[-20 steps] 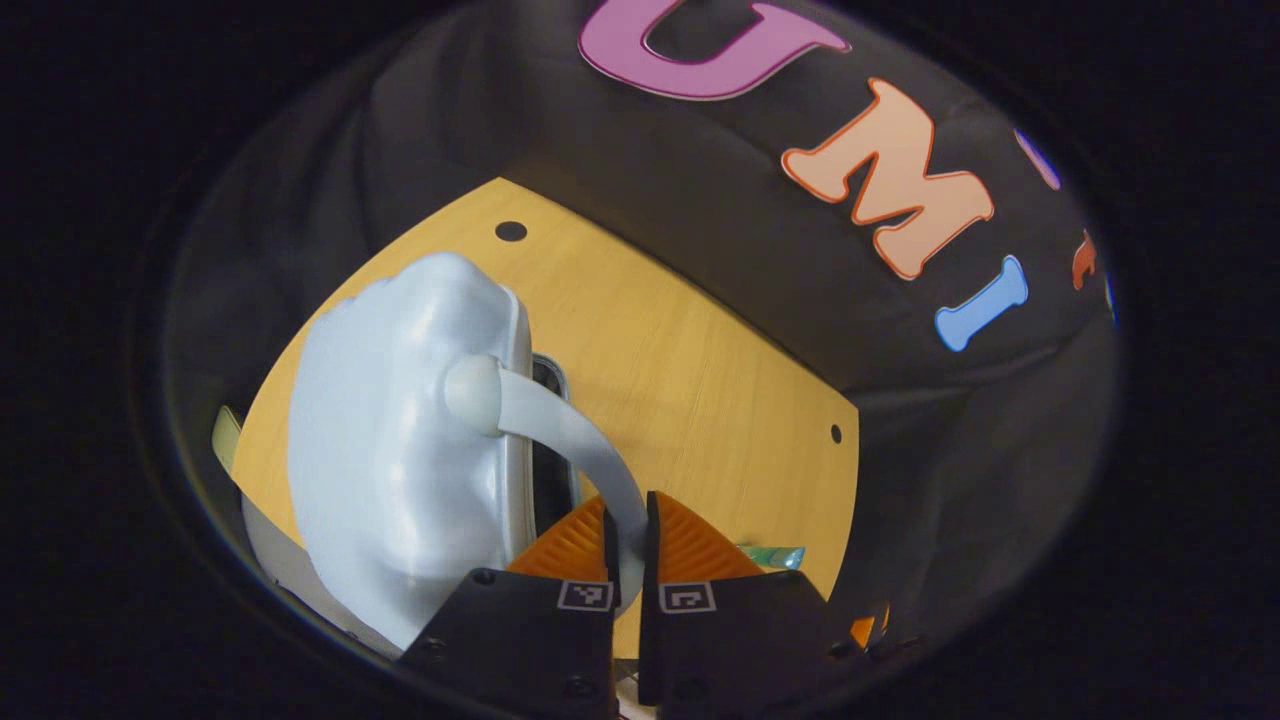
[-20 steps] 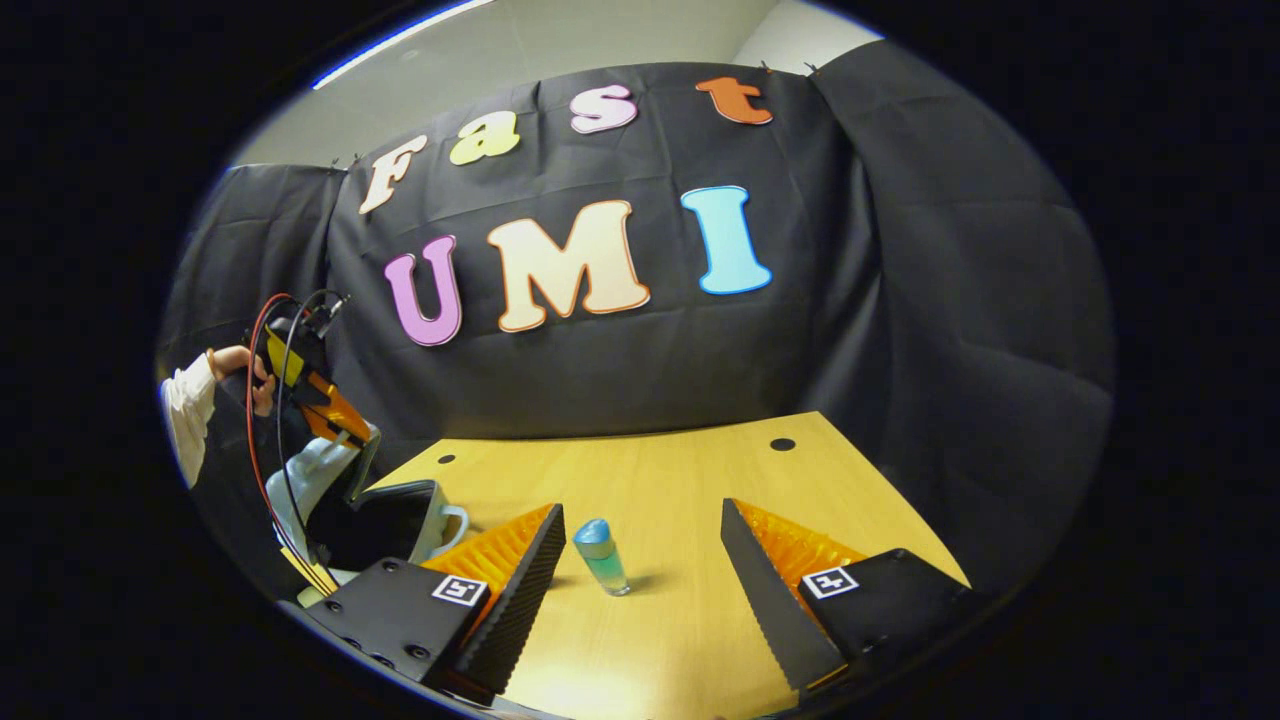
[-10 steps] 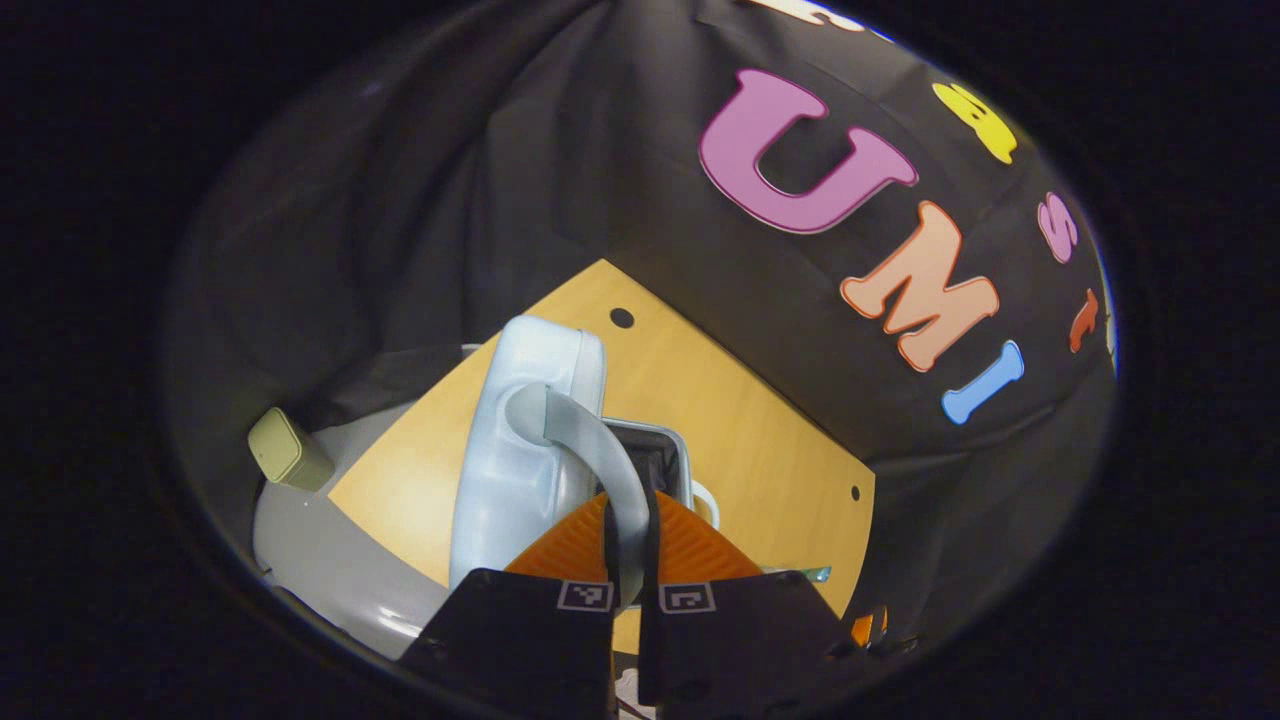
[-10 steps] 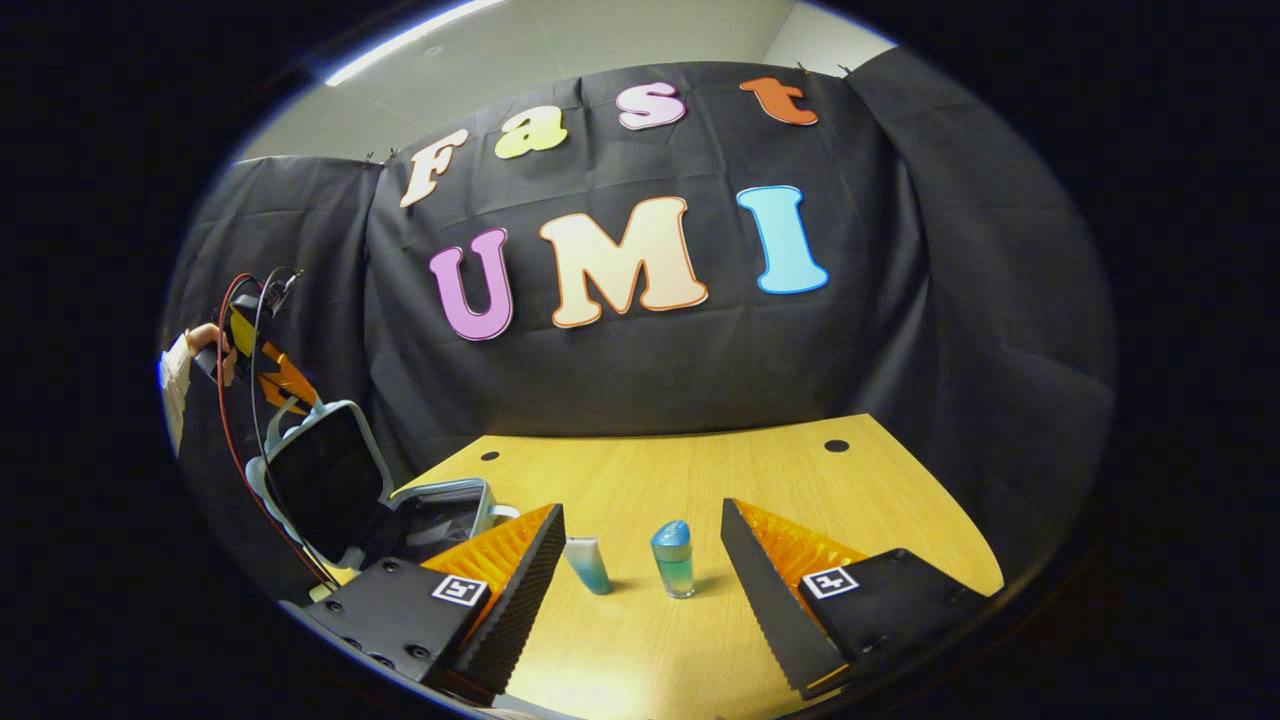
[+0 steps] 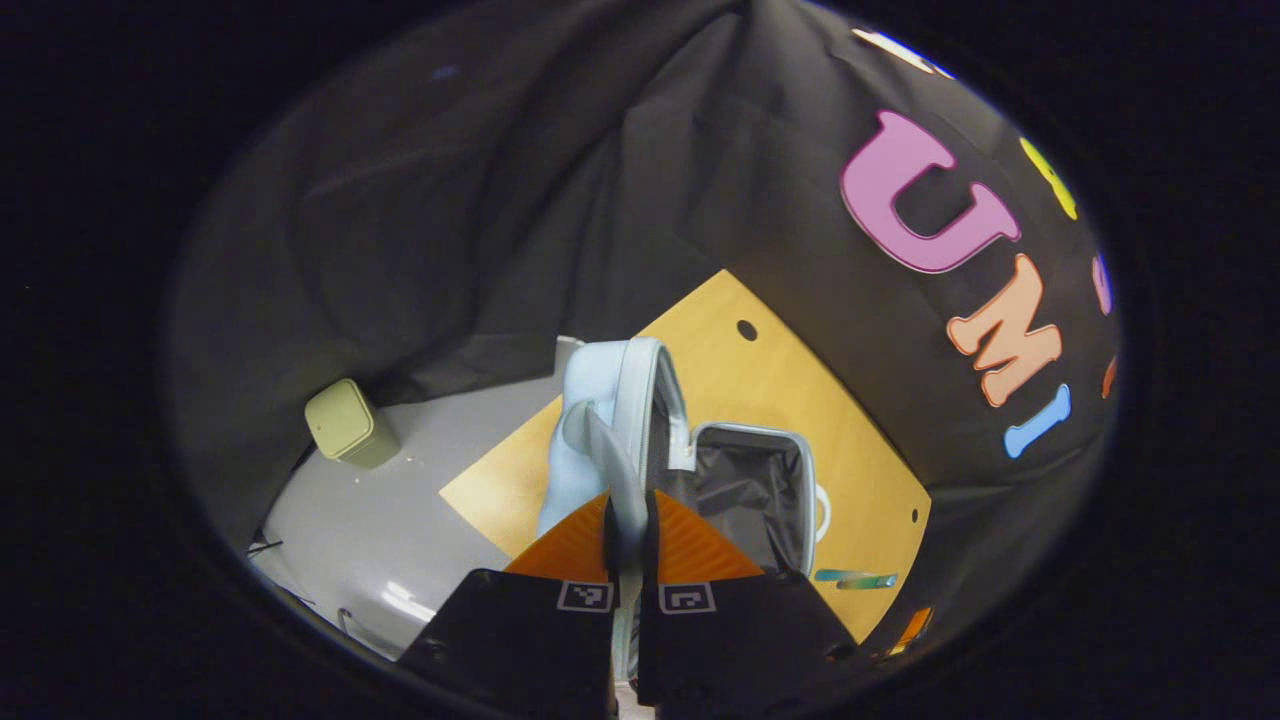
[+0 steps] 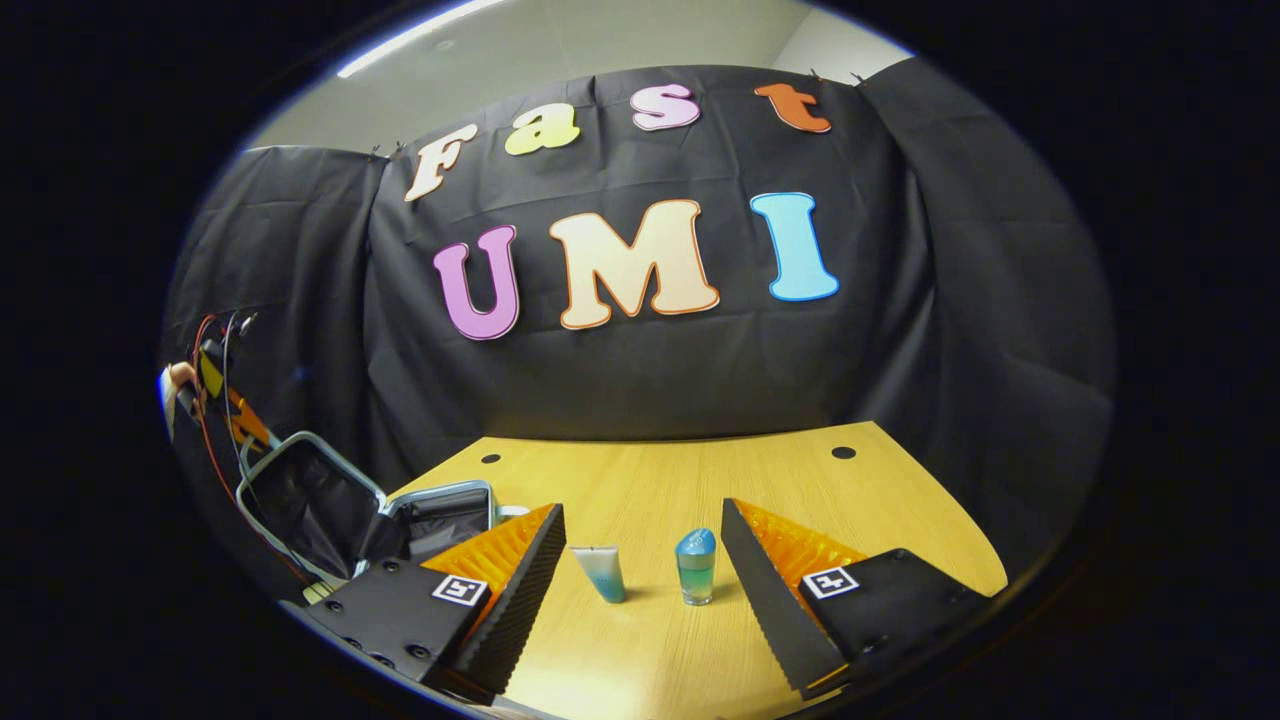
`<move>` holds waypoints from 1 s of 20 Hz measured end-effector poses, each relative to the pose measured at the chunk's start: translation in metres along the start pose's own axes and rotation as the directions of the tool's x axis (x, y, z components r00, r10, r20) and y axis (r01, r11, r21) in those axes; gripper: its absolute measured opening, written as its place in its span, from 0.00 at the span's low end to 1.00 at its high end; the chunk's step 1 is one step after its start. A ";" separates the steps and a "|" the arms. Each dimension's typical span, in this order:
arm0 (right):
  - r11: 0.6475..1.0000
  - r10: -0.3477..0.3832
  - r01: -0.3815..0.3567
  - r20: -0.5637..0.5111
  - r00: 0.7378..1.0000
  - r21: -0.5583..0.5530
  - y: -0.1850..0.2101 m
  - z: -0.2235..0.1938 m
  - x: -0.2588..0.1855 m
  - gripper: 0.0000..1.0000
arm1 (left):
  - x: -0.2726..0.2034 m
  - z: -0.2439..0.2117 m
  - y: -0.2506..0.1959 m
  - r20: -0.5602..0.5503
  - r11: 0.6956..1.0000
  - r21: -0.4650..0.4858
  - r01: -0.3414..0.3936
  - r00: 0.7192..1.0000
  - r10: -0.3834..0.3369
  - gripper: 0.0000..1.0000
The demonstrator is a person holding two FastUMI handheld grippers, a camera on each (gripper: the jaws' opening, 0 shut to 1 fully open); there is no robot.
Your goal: First open the suitcase, pack the skin care products into it, and then close the suitcase.
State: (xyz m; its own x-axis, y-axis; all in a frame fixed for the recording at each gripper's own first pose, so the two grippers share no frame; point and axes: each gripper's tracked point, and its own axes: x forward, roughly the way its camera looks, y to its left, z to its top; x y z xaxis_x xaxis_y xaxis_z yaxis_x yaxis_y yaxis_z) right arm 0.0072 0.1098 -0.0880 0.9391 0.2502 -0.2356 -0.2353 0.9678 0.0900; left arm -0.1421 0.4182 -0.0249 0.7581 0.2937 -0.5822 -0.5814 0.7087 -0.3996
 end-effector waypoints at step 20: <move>0.998 -0.054 0.052 -0.047 0.997 -0.039 0.015 -0.020 -0.009 0.98 | 0.113 -0.101 0.159 -0.210 0.963 0.034 -0.266 0.940 0.268 0.02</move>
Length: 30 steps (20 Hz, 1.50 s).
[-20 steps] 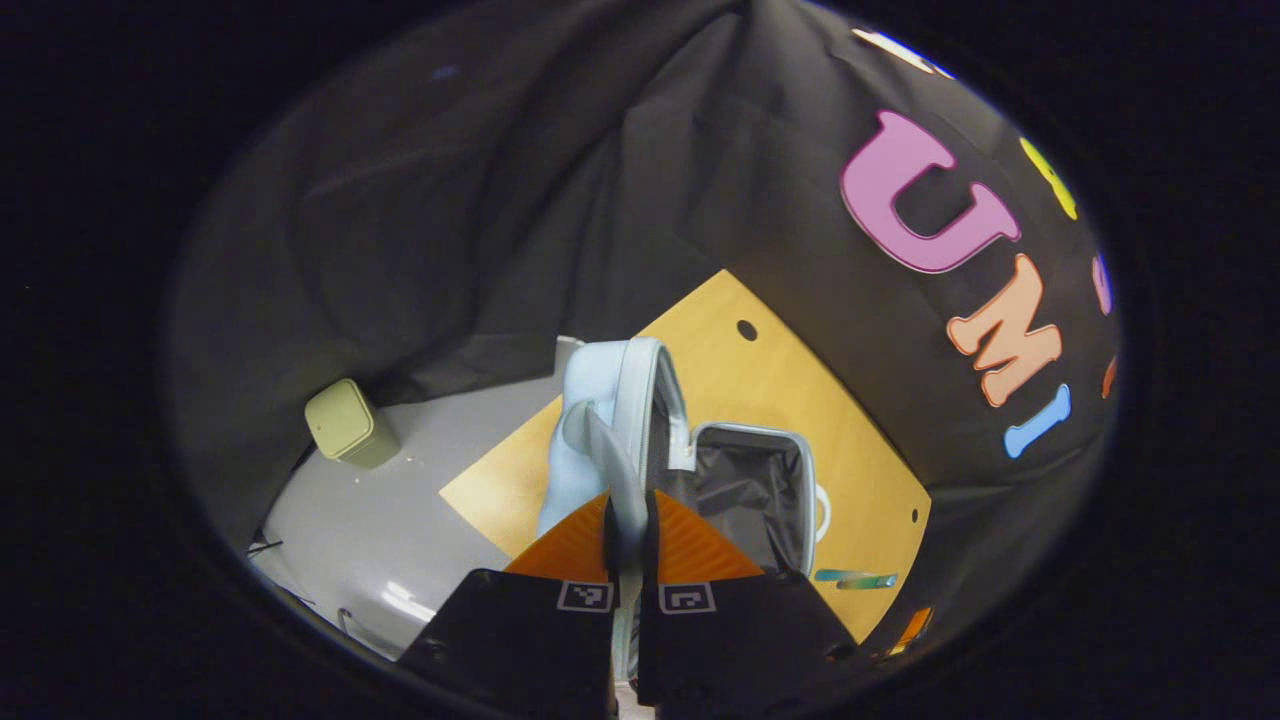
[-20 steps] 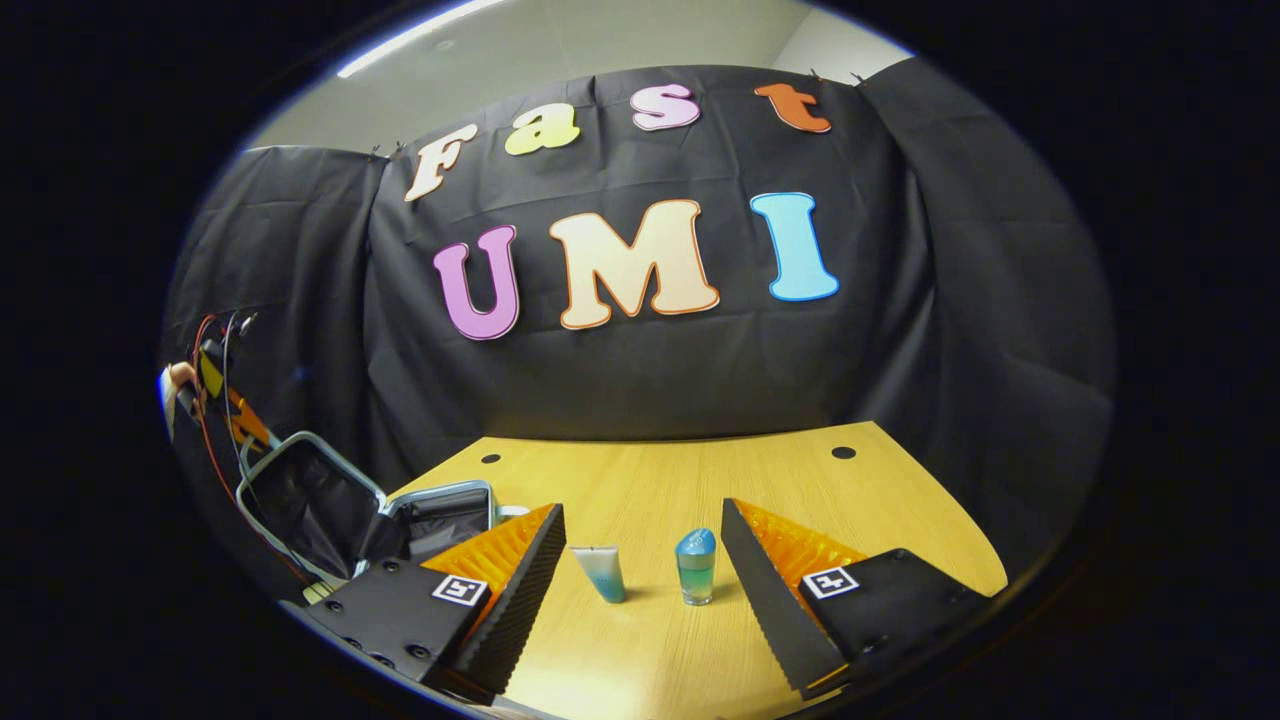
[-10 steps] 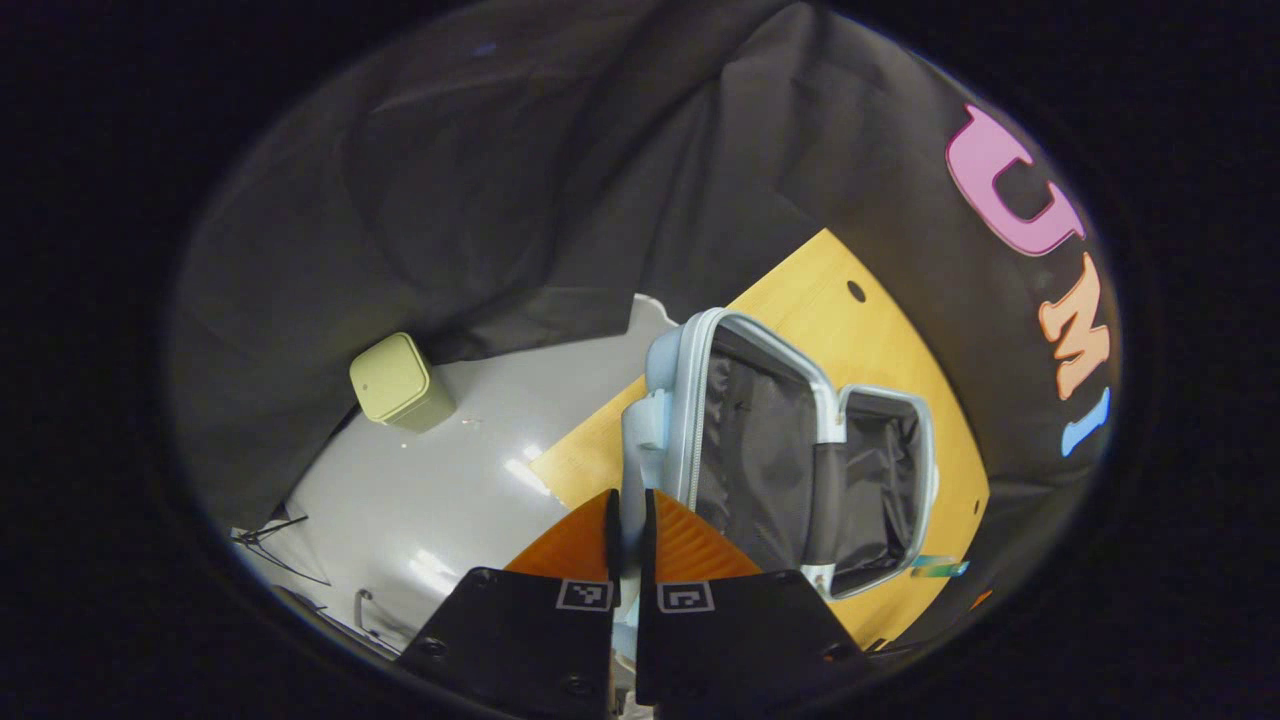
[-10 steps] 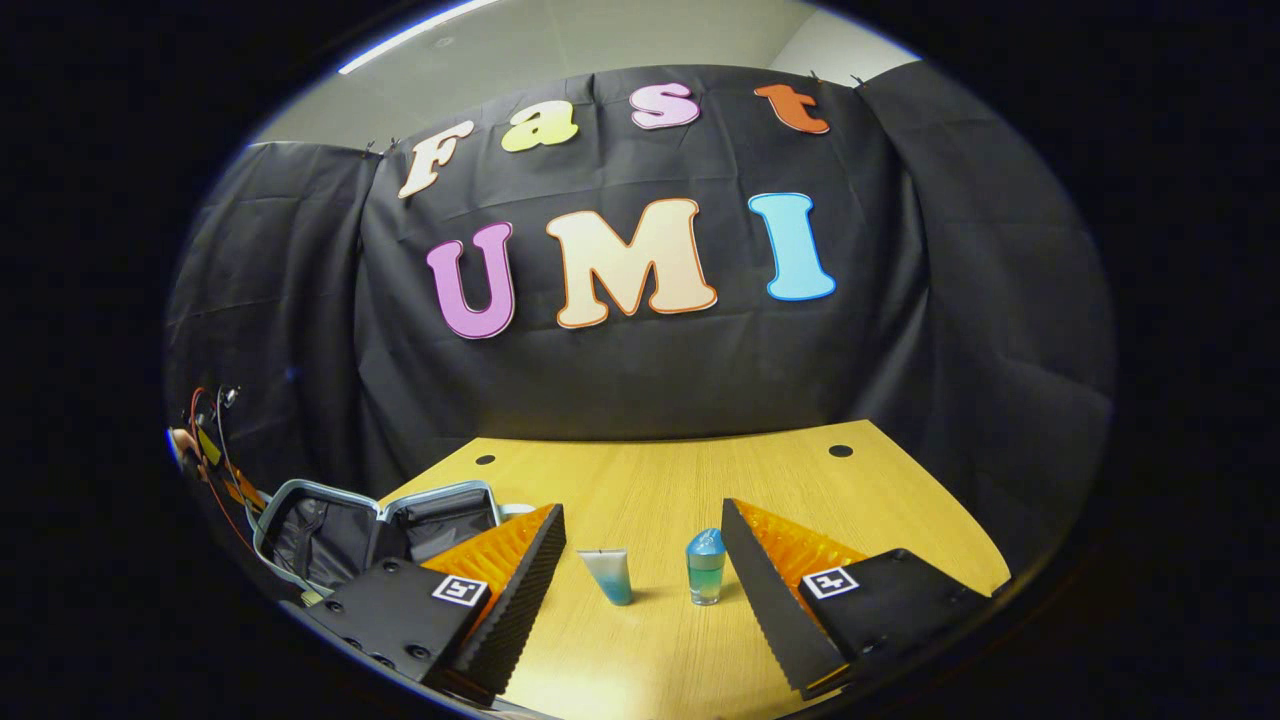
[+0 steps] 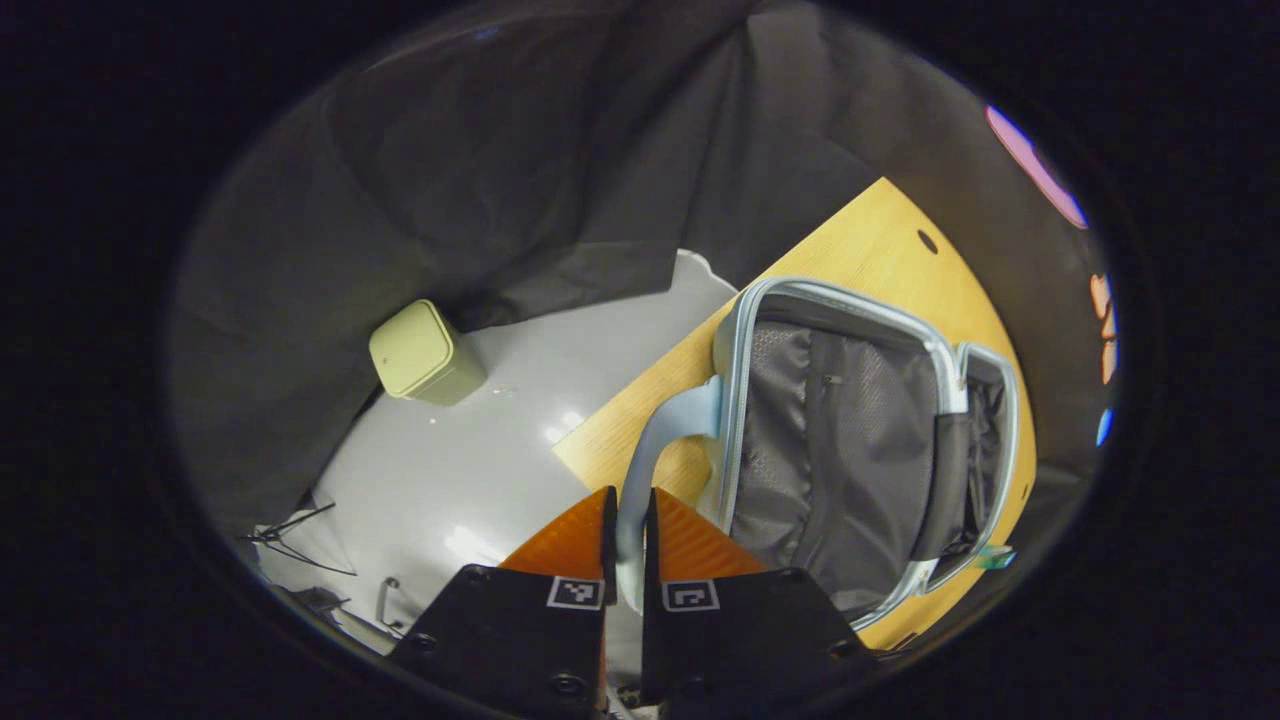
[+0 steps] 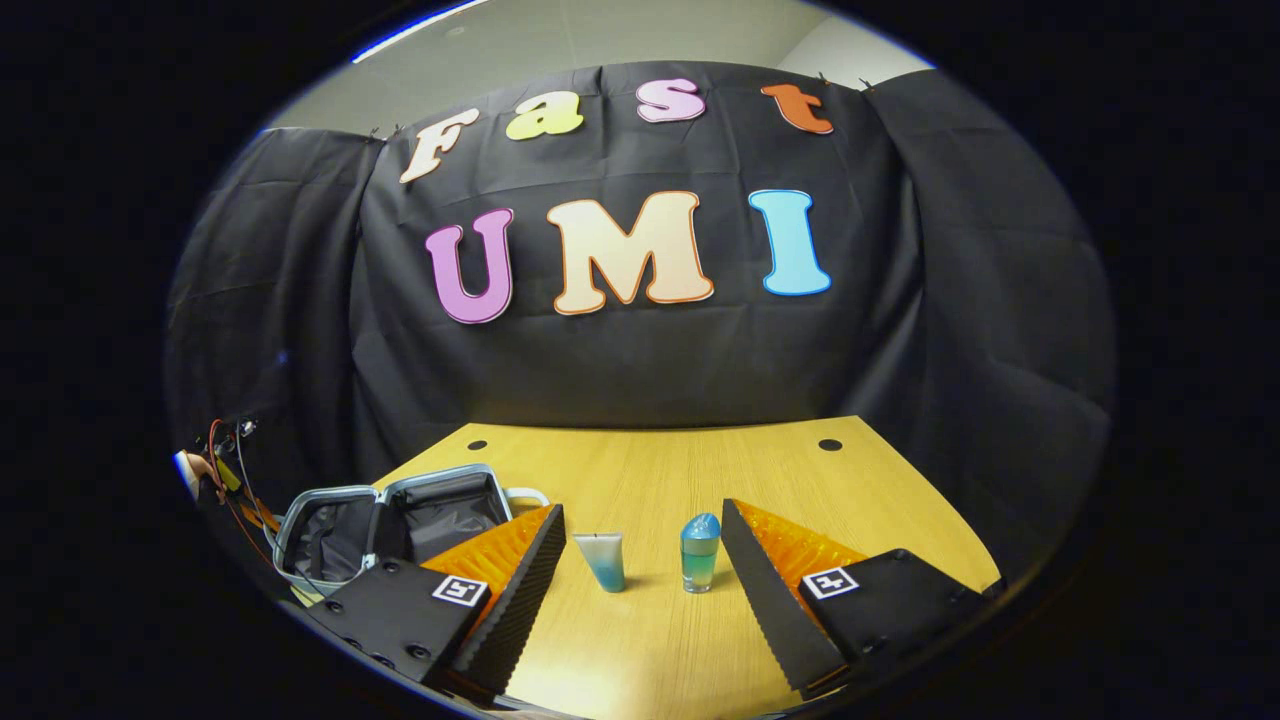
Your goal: First open the suitcase, pack the skin care products into it, and then close the suitcase.
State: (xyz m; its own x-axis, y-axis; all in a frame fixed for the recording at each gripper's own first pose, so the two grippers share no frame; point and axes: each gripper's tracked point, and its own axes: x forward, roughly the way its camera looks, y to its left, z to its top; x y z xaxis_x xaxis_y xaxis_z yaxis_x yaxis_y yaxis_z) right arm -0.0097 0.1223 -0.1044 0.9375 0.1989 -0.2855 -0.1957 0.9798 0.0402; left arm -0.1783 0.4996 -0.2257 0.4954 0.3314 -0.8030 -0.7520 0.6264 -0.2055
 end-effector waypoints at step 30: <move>0.989 0.145 -0.137 -0.250 0.957 0.047 -0.105 -0.084 0.048 0.94 | -0.085 -0.253 -0.441 0.020 0.713 0.662 0.230 0.946 -0.324 0.96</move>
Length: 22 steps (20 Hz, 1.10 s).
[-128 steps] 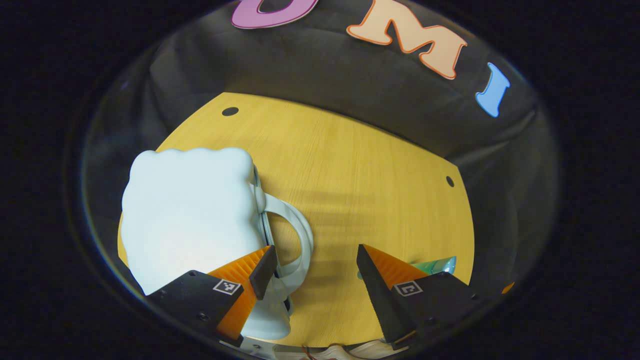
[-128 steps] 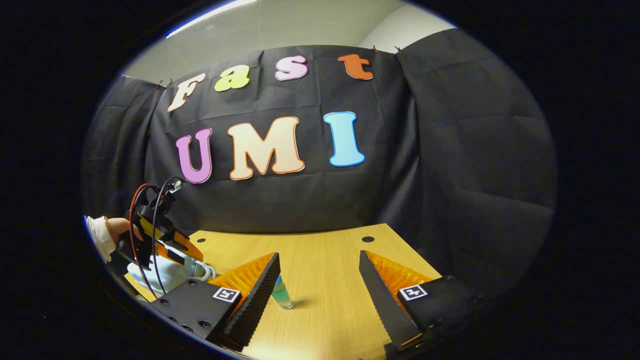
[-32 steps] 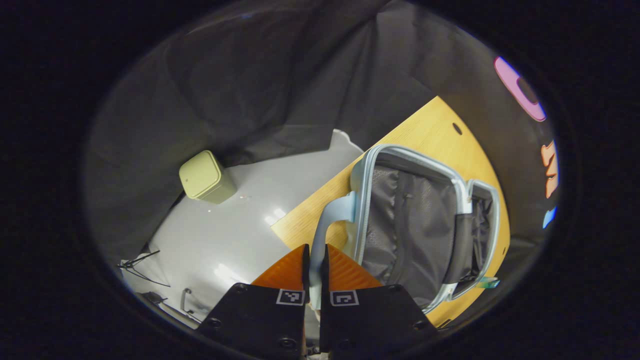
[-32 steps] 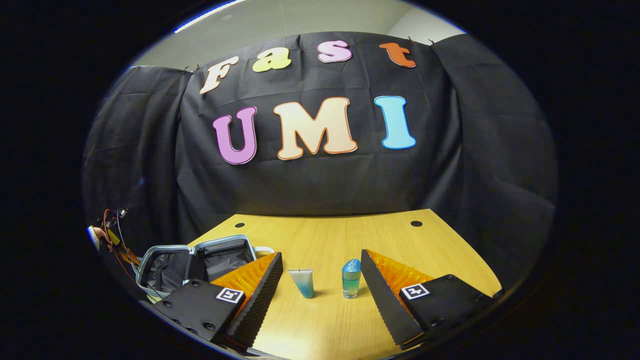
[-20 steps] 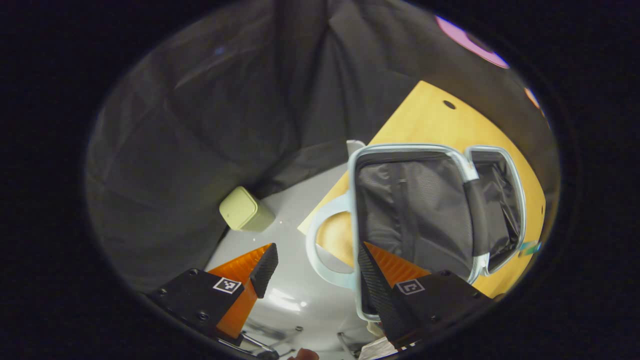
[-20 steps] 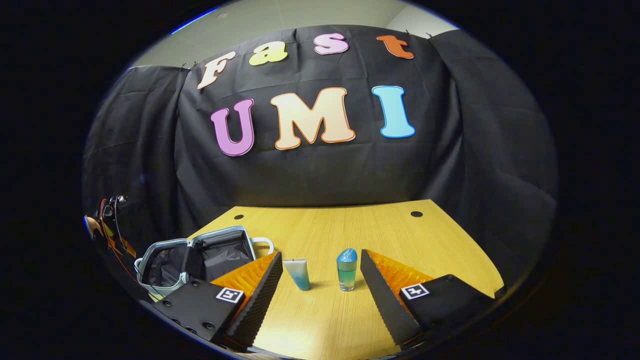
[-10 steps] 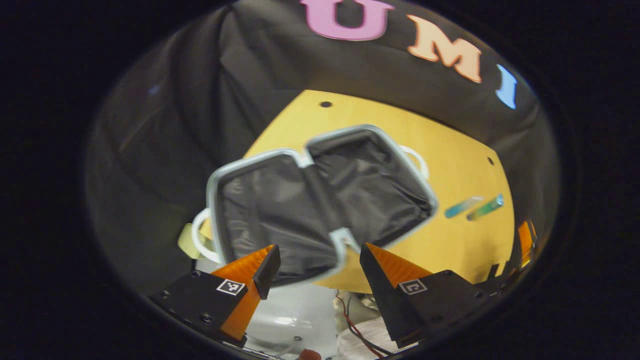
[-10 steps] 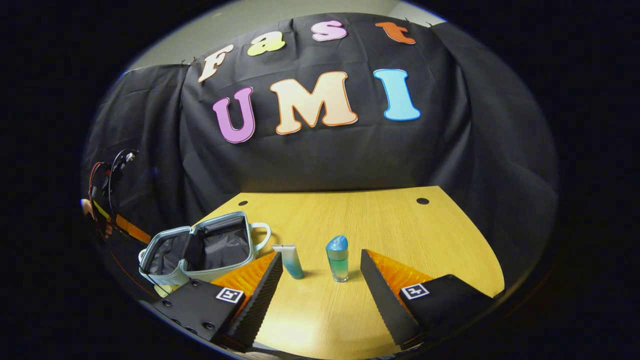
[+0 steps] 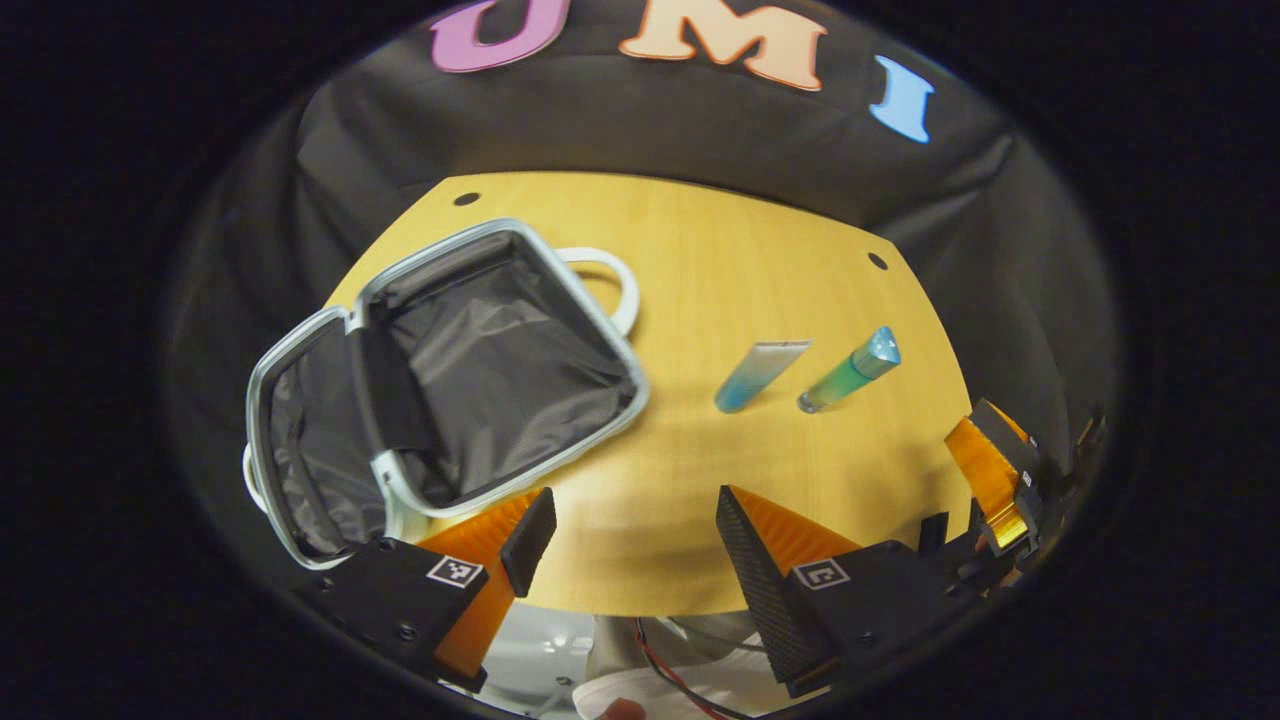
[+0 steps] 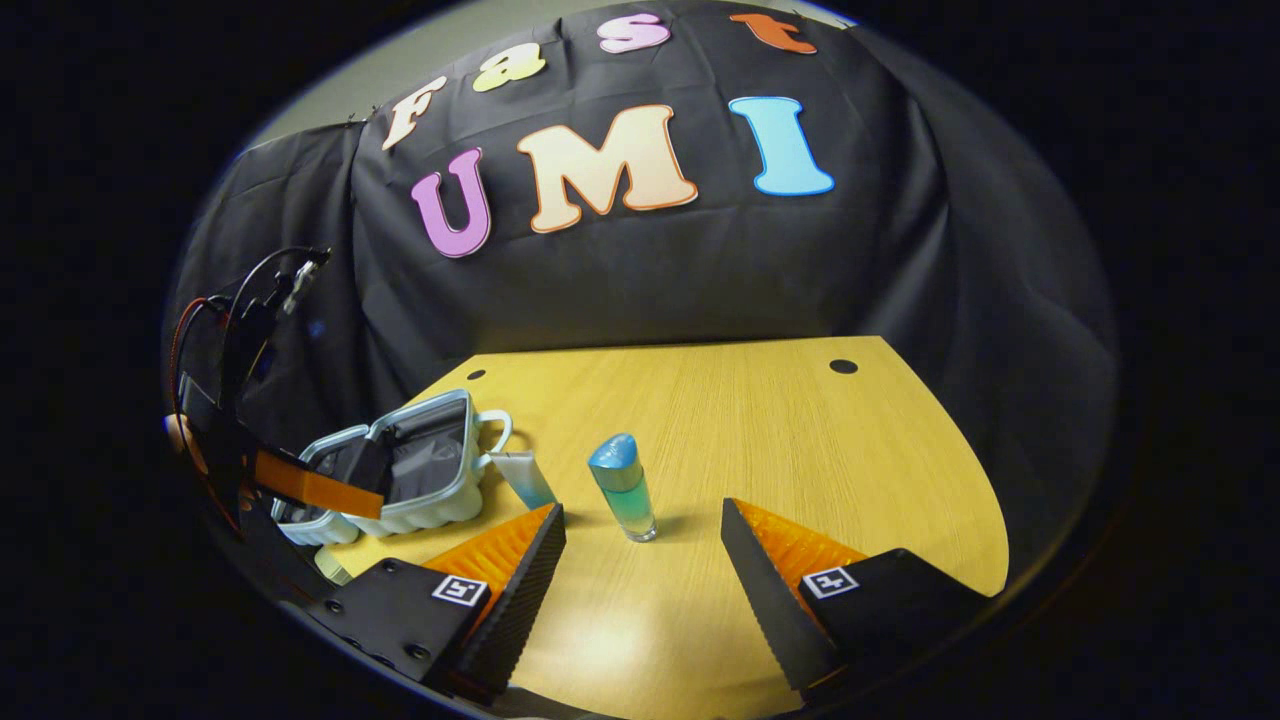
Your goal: First open the suitcase, pack the skin care products into it, and then close the suitcase.
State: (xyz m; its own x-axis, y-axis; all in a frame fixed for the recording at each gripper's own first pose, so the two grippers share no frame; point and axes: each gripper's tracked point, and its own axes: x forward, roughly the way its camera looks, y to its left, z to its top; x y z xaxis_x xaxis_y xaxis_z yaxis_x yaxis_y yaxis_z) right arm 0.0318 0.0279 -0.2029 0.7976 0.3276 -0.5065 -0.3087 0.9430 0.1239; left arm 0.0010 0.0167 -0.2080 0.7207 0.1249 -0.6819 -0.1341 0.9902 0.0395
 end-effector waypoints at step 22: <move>0.983 0.184 -0.181 -0.107 0.977 0.041 0.007 -0.061 0.090 0.94 | 0.170 0.045 -0.072 0.227 0.995 0.085 0.042 0.972 -0.060 0.44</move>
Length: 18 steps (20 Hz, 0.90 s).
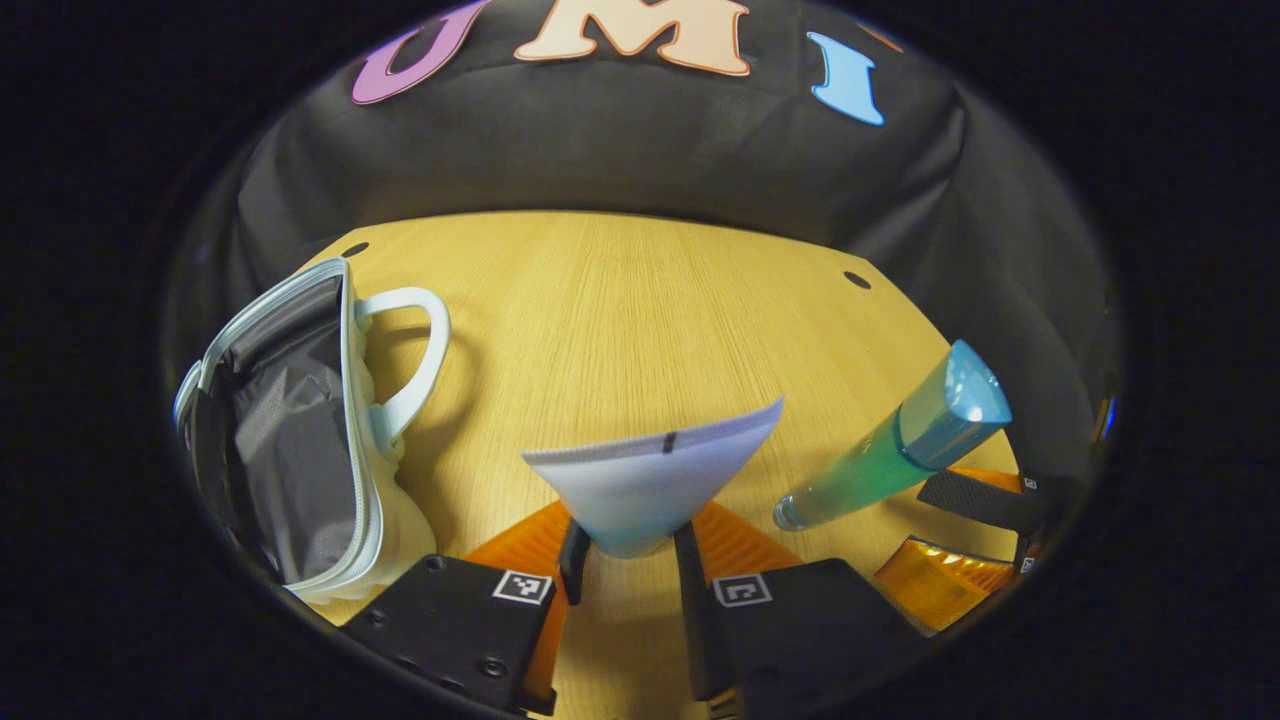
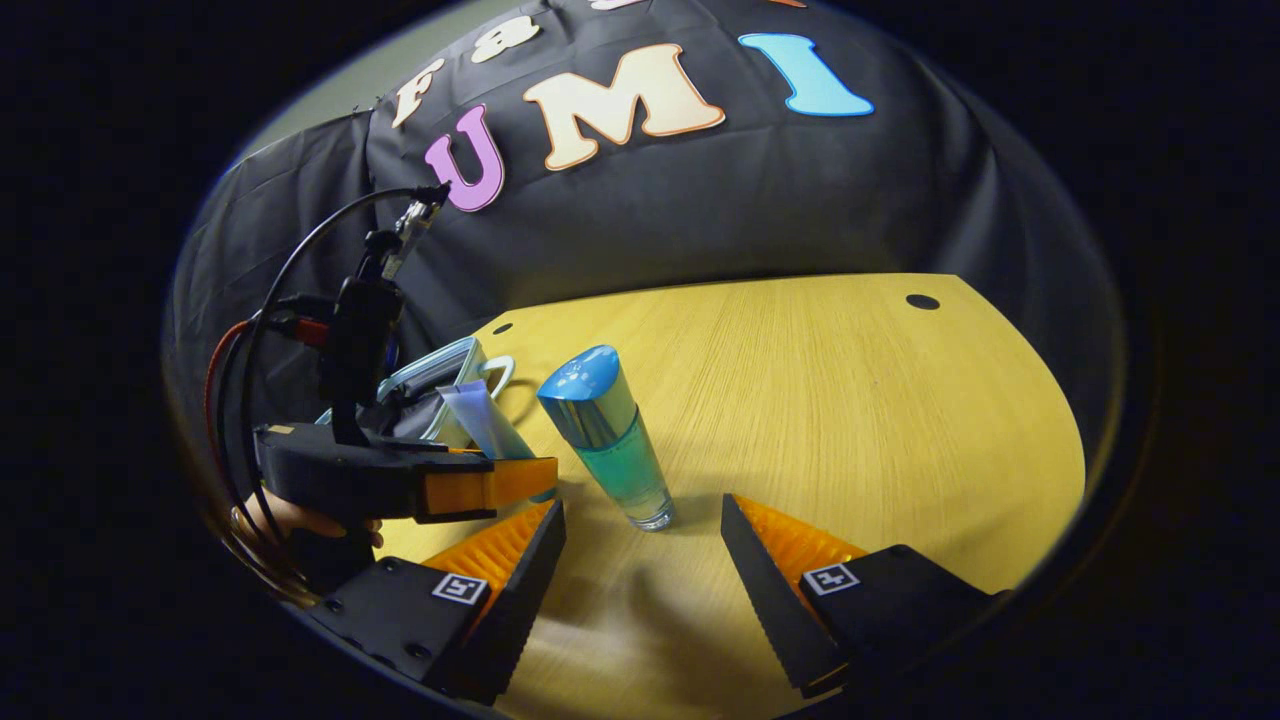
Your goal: First open the suitcase, pack the skin care products into it, and then close the suitcase.
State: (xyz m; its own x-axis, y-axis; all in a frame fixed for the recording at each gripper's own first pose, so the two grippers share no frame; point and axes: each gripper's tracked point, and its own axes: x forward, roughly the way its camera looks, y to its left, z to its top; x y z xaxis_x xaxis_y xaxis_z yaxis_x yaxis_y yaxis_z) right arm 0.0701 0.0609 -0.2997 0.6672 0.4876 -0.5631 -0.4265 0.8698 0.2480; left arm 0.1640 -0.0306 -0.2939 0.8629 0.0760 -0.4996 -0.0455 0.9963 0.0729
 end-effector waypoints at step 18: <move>0.999 0.031 -0.032 -0.013 0.999 -0.036 0.020 0.018 0.046 0.98 | -0.074 0.021 0.014 -0.039 0.997 -0.076 -0.032 0.999 0.030 0.38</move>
State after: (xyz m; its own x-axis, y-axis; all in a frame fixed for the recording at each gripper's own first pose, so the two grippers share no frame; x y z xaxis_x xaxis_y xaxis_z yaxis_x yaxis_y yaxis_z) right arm 0.1030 0.1023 -0.3063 0.6456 0.5134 -0.5653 -0.4691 0.8508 0.2370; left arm 0.1096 -0.0231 -0.2380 0.8407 0.1069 -0.5308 -0.1118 0.9935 0.0230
